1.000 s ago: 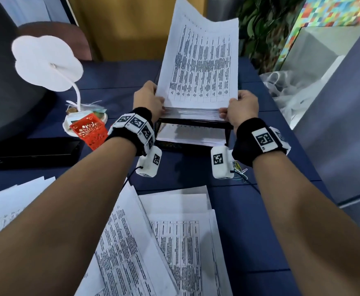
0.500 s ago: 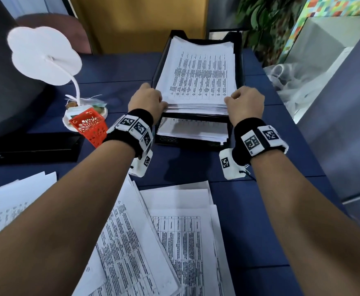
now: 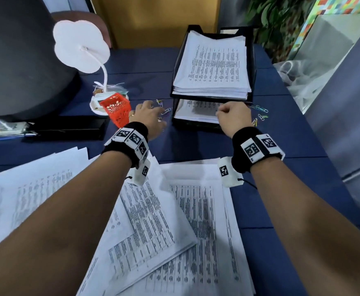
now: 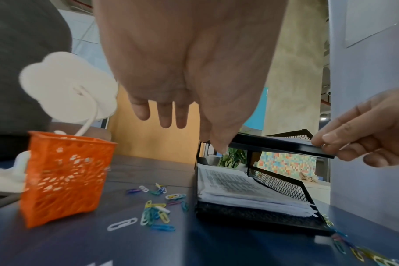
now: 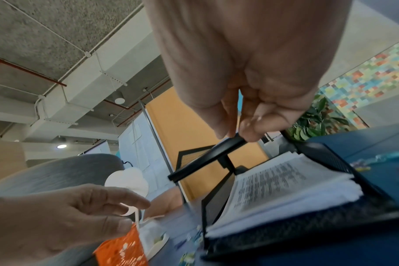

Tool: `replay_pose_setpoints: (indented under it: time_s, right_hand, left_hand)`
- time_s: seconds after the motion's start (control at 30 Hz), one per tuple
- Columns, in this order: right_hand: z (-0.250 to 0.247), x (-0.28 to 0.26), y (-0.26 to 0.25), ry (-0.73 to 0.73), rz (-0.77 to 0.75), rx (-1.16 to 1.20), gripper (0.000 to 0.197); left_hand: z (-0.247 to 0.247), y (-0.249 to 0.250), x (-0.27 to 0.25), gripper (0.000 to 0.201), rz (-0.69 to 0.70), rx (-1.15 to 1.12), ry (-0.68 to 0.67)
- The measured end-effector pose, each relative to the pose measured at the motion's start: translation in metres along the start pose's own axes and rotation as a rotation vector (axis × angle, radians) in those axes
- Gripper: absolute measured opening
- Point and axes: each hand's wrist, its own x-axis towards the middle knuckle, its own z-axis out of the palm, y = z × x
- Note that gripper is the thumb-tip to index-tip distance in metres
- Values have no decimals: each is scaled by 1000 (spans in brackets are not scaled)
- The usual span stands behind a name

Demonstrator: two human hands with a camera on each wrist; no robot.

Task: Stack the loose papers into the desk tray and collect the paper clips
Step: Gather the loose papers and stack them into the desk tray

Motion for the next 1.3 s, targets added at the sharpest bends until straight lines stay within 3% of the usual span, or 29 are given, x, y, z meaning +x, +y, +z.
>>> replay_pose_setpoints:
  time_s: [0.43, 0.73, 0.87, 0.97, 1.03, 1.1, 1.2, 1.3]
  right_hand:
    - [92, -100, -29, -272, 61, -14, 22]
    - [173, -145, -57, -425, 122, -74, 19]
    - [198, -159, -75, -457, 108, -110, 6]
    - [216, -170, -86, -496, 119, -112, 15]
    - [224, -176, -95, -518, 144, -96, 6]
    - [229, -179, -99, -529, 172, -76, 30]
    - [232, -177, -106, -550, 201, -91, 37]
    - [233, -173, -110, -606, 211, -108, 43]
  left_hand:
    - [32, -114, -86, 62, -151, 78, -279]
    - [40, -204, -131, 59, -264, -10, -287]
    - [39, -239, -146, 59, -323, -76, -286]
    - [40, -262, -157, 58, -373, -113, -276]
    - [40, -275, -163, 57, -424, -138, -282]
    - [40, -287, -167, 55, -502, -152, -281]
    - [39, -307, -171, 55, -647, -139, -256]
    - [37, -329, -170, 67, -806, -157, -229]
